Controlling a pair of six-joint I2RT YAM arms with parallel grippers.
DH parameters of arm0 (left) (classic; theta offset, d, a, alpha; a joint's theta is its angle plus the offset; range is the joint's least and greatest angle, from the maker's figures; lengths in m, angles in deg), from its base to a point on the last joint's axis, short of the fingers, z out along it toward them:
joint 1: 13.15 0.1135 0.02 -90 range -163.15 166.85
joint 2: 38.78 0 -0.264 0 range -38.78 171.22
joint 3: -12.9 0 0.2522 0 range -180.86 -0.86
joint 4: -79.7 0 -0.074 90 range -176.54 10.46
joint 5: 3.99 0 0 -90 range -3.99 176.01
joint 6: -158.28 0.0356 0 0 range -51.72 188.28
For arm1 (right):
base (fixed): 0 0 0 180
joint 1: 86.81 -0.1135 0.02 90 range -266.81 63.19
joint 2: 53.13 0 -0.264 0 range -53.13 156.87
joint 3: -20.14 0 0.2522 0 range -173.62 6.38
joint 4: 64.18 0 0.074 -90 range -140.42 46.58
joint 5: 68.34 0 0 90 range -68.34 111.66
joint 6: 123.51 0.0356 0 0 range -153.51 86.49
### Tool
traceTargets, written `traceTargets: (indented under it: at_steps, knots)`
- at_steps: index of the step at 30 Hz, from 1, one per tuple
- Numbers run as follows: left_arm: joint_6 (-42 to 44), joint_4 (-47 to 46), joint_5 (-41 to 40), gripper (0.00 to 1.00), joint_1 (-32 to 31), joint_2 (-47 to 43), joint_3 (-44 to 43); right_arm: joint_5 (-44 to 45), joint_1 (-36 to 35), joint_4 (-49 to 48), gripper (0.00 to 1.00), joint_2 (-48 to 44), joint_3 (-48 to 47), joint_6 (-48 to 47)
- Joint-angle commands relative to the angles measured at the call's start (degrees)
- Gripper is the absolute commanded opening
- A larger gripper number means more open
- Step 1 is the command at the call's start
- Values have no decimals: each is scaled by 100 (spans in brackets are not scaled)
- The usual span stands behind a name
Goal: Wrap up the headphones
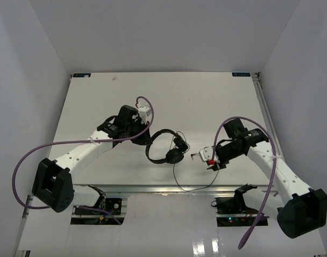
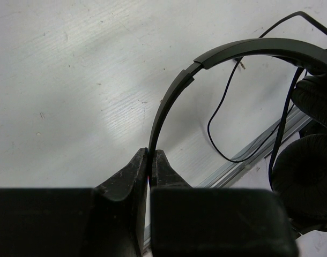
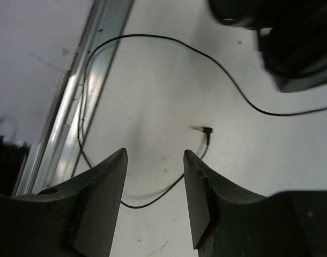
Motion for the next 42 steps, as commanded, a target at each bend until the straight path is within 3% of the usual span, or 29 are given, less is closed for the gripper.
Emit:
traceTargets:
  at_steps: [1,7,14,22,33,42]
  knots:
    - [-129,-176,107,0,101,-350,-2,106,-39,1388,54,-186,444,-2678]
    - [-305,-235,171,0,317,-445,45,940,-272,926,52,-417,1199,-2935]
    - [-500,-328,430,0,538,-528,35,1585,-433,-504,49,-705,1978,-2162]
    - [-536,-310,556,0,670,-556,-90,1873,-425,-1427,46,-574,2316,-1694]
    - [-744,-425,720,0,864,-608,-52,2031,-436,-1395,35,-548,2700,-1846]
    - [-1180,-808,966,0,988,-569,6,1998,-451,-1185,15,-543,2789,-1807]
